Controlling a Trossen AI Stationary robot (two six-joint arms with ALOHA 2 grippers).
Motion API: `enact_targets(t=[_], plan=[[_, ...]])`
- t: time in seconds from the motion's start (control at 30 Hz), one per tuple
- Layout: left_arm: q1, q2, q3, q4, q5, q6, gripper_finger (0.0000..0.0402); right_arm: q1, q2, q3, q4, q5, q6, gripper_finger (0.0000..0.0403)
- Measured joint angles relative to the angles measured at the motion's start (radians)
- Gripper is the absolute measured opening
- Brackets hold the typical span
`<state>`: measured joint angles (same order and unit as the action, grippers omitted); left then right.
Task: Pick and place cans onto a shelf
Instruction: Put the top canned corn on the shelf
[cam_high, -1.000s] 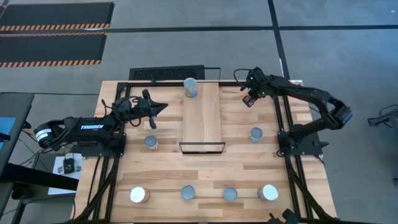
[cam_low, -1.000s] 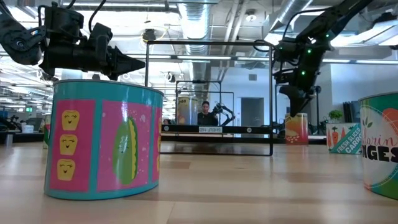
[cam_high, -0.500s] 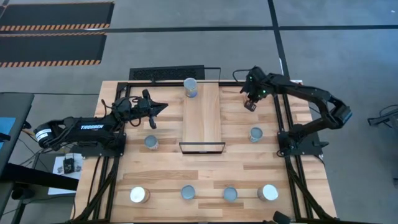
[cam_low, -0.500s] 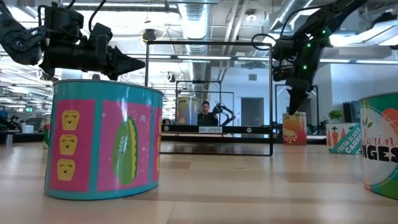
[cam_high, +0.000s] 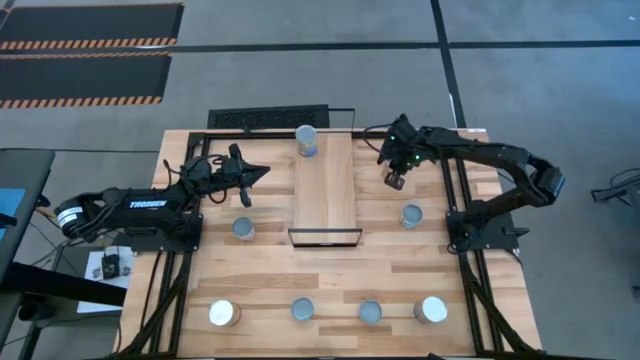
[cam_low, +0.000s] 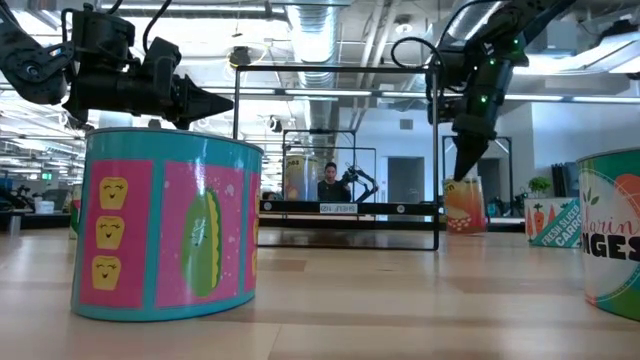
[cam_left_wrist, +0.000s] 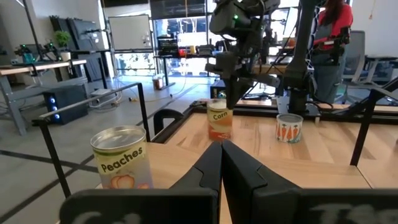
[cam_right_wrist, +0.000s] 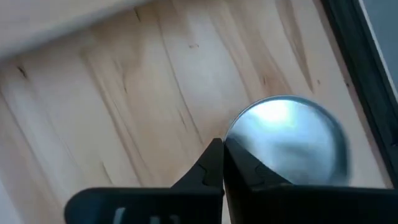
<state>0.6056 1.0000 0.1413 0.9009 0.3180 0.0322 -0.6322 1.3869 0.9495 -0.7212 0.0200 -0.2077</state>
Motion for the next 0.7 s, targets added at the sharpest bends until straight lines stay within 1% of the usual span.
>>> enact_targets(t=[0.2,0.37,0.53,0.7], plan=[[0.0,0.0,0.0,0.001,0.0,0.0,0.0,0.016,0.0,0.048,-0.006,-0.002,0.069,0.0019],[0.0,0.0,0.0,0.001,-0.001,-0.001,0.0,0.02,0.007,0.054,-0.006,-0.001,0.112,0.0022],[0.0,0.0,0.0,-0.001,-0.002,-0.001,0.0,0.025,0.041,0.054,0.0,-0.001,0.169,0.0042],[0.0,0.0,0.0,-0.014,-0.003,-0.001,0.0,0.024,0.066,0.054,0.003,0.006,0.182,0.0067]])
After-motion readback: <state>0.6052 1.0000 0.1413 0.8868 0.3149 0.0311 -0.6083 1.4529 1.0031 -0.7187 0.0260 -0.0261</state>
